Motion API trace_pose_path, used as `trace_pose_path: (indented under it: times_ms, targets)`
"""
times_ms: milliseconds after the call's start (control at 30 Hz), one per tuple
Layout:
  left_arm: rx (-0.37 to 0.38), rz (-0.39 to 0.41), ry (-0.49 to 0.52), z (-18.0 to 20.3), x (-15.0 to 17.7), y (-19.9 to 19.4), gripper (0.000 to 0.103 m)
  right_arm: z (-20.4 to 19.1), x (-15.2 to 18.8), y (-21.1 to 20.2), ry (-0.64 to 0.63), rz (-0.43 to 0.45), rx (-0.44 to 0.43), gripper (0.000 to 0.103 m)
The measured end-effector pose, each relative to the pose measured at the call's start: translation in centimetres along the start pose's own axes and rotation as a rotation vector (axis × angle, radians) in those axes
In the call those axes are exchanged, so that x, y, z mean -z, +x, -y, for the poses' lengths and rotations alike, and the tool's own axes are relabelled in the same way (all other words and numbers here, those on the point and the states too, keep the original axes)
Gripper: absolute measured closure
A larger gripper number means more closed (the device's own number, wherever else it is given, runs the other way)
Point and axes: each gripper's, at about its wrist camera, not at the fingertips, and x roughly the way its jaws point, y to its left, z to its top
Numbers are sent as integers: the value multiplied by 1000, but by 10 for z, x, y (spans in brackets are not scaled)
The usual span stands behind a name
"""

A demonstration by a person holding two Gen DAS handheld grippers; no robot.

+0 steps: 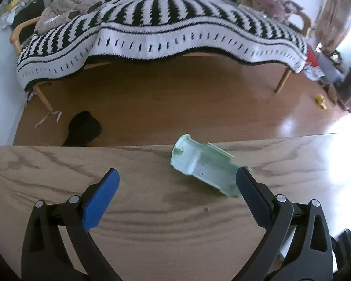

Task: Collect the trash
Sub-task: 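Grasp green toy car with left tool while right tool grasps white-green cigarette box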

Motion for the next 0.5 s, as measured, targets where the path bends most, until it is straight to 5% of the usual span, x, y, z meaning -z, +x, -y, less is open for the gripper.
trace_pose_path:
  times_ms: [33, 133, 200, 300, 500]
  targets:
    - [-3, -7, -16, -2, 1, 7, 9, 0, 0, 0, -3, 0, -8, 44]
    - [16, 26, 4, -3, 3, 9, 46, -3, 0, 0, -13, 7, -20, 44]
    - [52, 38, 39, -1, 4, 4, 87, -3, 0, 0, -10, 18, -30, 45]
    - [78, 40, 43, -2, 10, -1, 98, -3, 2, -1, 8, 35, -39, 45]
    - [83, 47, 62, 2, 26, -19, 99, -2, 9, -9, 61, 45, -49, 45]
